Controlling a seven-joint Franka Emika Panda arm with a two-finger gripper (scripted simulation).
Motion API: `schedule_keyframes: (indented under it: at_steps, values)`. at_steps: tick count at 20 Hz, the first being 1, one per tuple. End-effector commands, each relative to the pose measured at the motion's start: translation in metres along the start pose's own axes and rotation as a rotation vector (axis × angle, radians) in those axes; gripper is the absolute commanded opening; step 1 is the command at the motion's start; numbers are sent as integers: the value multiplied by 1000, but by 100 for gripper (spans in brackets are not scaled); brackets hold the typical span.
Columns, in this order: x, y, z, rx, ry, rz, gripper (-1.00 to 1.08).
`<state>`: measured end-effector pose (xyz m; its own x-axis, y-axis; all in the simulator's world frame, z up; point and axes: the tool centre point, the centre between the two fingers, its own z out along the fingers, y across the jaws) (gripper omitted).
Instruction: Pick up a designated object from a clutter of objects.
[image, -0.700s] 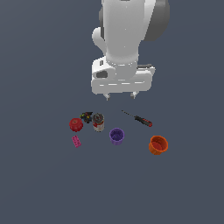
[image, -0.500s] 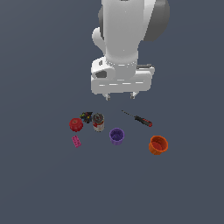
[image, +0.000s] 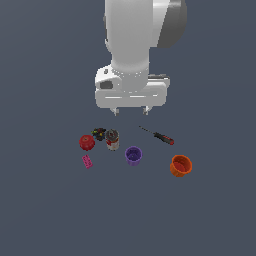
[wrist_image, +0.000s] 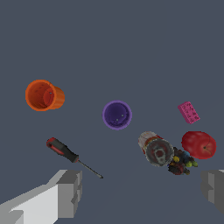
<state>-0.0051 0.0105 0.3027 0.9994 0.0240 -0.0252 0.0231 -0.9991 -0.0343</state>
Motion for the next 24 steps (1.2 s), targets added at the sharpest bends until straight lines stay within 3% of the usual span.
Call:
schedule_keyframes:
  at_steps: [1, 12, 24]
  values:
    - [0, -1, 1, 0, 0, -3, 100]
    - [-2, -18, 37, -21, 0, -121, 100]
    - [-27, -70, 135, -56, 0, -472, 100]
